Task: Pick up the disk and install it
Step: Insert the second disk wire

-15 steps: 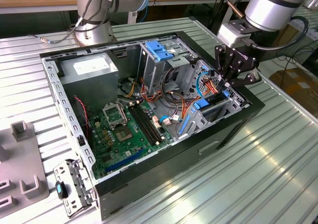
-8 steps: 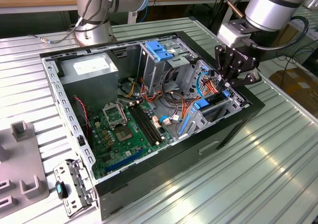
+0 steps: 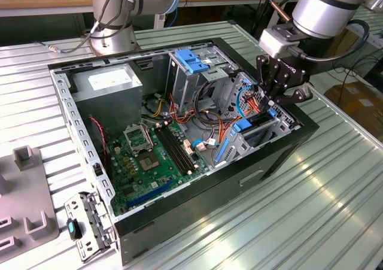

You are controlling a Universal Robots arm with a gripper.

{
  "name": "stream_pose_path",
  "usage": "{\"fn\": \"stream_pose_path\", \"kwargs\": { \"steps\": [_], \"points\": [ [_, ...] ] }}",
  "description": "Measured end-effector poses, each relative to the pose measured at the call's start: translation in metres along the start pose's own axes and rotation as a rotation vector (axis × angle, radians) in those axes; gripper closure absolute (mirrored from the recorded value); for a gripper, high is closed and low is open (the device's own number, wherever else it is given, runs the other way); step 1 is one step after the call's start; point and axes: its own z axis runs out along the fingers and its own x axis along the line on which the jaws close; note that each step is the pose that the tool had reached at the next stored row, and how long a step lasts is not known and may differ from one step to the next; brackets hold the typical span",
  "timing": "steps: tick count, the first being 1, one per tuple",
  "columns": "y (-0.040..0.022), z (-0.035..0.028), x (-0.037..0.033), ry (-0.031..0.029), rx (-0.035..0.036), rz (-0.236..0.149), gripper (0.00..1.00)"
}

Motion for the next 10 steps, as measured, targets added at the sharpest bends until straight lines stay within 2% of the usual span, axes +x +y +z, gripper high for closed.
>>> {"fn": "stream_pose_path", "kwargs": {
  "steps": [5, 8, 10],
  "points": [
    [0.0005, -0.0004, 0.0000, 0.0000, 0.0000, 0.000, 0.89],
    [0.0004, -0.0043, 0.0000, -0.0011, -0.0001, -0.001, 0.89],
    [0.0003, -0.0090, -0.0001, -0.0011, -0.0001, -0.001, 0.89]
  ]
}}
